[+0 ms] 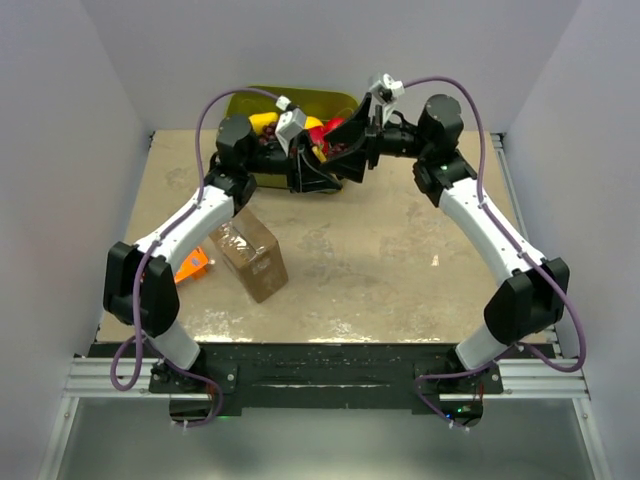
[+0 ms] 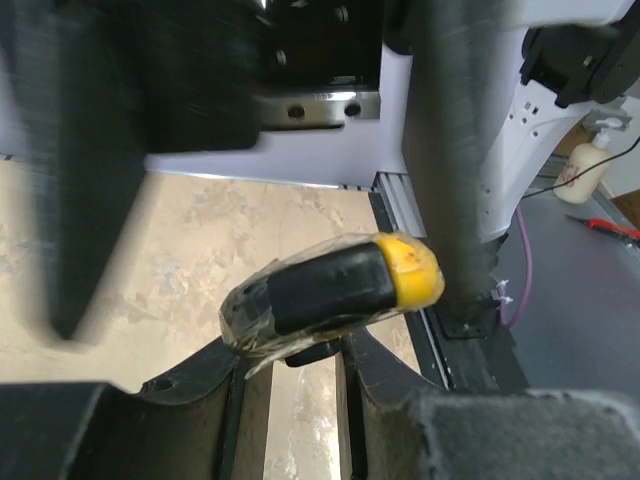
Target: Unpack the express box
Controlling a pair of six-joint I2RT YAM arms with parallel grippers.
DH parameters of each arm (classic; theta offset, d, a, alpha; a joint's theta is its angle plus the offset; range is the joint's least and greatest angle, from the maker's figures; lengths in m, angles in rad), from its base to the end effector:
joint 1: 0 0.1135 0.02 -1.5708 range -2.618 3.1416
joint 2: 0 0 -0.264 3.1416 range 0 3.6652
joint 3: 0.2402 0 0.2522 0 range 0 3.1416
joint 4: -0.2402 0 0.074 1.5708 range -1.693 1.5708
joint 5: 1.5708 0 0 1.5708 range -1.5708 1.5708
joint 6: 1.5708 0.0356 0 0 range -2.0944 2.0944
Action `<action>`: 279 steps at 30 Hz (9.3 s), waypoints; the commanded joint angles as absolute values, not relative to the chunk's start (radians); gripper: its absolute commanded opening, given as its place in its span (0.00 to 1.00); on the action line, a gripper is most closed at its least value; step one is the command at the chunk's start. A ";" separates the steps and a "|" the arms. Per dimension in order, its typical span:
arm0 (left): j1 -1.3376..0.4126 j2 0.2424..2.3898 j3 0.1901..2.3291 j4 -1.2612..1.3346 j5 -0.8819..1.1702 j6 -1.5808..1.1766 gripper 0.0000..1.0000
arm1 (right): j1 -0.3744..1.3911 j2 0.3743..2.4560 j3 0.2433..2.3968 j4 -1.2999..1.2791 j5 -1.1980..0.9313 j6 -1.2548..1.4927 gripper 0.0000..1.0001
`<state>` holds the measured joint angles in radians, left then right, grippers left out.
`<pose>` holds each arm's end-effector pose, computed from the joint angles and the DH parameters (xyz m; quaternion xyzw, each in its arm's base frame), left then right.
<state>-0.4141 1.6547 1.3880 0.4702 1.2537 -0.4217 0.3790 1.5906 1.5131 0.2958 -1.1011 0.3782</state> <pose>0.3321 -0.1829 0.3871 0.4528 0.5133 -0.5934 0.4235 0.3246 0.1635 0.4378 -0.4082 0.5332 0.5499 0.4966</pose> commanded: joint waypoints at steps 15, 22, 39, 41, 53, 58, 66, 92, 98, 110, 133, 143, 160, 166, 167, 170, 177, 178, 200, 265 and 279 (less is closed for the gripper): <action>-0.426 1.609 1.483 -0.209 0.626 0.259 0.00 | 0.382 1.506 1.741 -0.390 -0.575 -0.047 0.93; -0.430 1.591 1.462 -0.198 0.643 0.232 0.00 | 0.532 1.447 1.606 -0.331 -0.468 -0.190 0.83; -0.436 1.566 1.440 -0.195 0.667 0.229 0.00 | 0.541 1.491 1.577 -0.160 -0.429 -0.126 0.57; -0.436 1.566 1.439 -0.195 0.667 0.229 0.00 | 0.543 1.493 1.575 -0.160 -0.462 -0.129 0.56; -0.436 1.562 1.436 -0.178 0.773 0.201 0.00 | 0.557 1.517 1.563 -0.146 -0.453 -0.138 0.51; -0.436 1.559 1.425 -0.176 0.799 0.193 0.00 | 0.558 1.534 1.566 -0.115 -0.411 -0.120 0.41; -0.436 1.559 1.424 -0.172 0.801 0.187 0.00 | 0.558 1.557 1.562 -0.109 -0.472 -0.115 0.08; -0.388 1.548 1.220 0.259 1.123 -0.226 0.62 | 0.387 1.525 1.555 -0.017 -0.934 0.178 0.00; -0.388 1.594 1.204 0.471 1.195 -0.350 0.54 | 0.387 1.532 1.560 -0.026 -0.976 0.189 0.00; -0.373 1.634 1.190 0.577 1.249 -0.425 0.26 | 0.385 1.545 1.585 -0.037 -0.969 0.189 0.00; -0.376 1.555 1.430 -0.397 1.138 0.523 0.00 | 0.448 1.577 1.720 -0.549 -1.089 -0.376 0.85; -0.391 1.537 1.437 -0.410 1.123 0.543 0.00 | 0.479 1.615 1.710 -0.433 -1.052 -0.276 0.51; -0.399 1.499 1.350 -0.299 1.080 0.398 0.26 | 0.420 1.595 1.694 -0.331 -1.057 -0.147 0.00; -0.390 1.506 1.353 -0.259 1.112 0.336 0.15 | 0.414 1.582 1.671 -0.319 -1.065 -0.133 0.00; -0.385 1.508 1.353 -0.249 1.117 0.319 0.11 | 0.414 1.580 1.669 -0.318 -1.063 -0.133 0.00; -0.373 1.519 1.345 -0.218 1.152 0.272 0.00 | 0.407 1.575 1.660 -0.330 -1.069 -0.141 0.00; -0.374 1.539 1.370 -0.259 1.123 0.342 0.00 | 0.396 1.598 1.706 -0.517 -1.154 -0.287 0.60; -0.374 1.545 1.379 -0.262 1.120 0.344 0.00 | 0.397 1.597 1.703 -0.512 -1.151 -0.297 0.61; -0.397 1.551 1.407 -0.321 1.016 0.396 0.25 | 0.437 1.674 1.752 -0.335 -1.112 -0.155 0.00; -0.388 1.580 1.396 -0.232 1.066 0.287 0.18 | 0.474 1.798 2.016 -0.868 -1.075 -0.577 0.00; -0.095 1.540 1.684 -0.432 0.479 0.374 0.60 | 0.396 1.602 1.689 -0.408 -0.566 -0.024 0.00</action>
